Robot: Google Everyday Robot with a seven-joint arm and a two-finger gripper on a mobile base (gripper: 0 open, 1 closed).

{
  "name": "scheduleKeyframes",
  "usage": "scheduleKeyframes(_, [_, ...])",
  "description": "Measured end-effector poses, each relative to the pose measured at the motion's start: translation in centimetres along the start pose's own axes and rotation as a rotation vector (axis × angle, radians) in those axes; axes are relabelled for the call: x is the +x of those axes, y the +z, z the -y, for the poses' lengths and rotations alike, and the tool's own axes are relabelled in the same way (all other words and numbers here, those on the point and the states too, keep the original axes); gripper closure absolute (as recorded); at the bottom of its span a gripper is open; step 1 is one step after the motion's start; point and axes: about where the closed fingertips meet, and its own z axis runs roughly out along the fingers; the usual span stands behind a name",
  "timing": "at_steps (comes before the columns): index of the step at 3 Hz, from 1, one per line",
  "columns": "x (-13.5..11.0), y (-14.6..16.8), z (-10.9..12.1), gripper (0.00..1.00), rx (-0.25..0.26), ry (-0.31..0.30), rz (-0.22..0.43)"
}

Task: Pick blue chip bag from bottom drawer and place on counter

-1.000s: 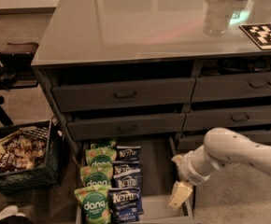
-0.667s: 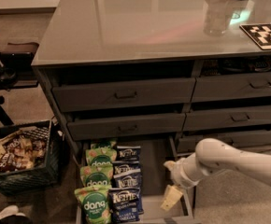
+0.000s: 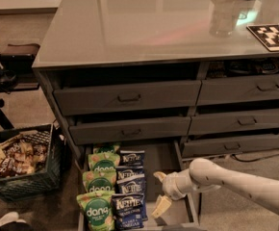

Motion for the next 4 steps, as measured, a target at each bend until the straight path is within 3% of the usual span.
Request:
scheduleKeyframes(1, [0.0,0.0,0.0,0.00,0.000,-0.001,0.000])
scheduleKeyframes(2, [1.1,2.4,0.5,0.00,0.004,0.013,0.014])
scheduleKeyframes(4, [3.2,9.5,3.4,0.00,-0.014,-0.090,-0.023])
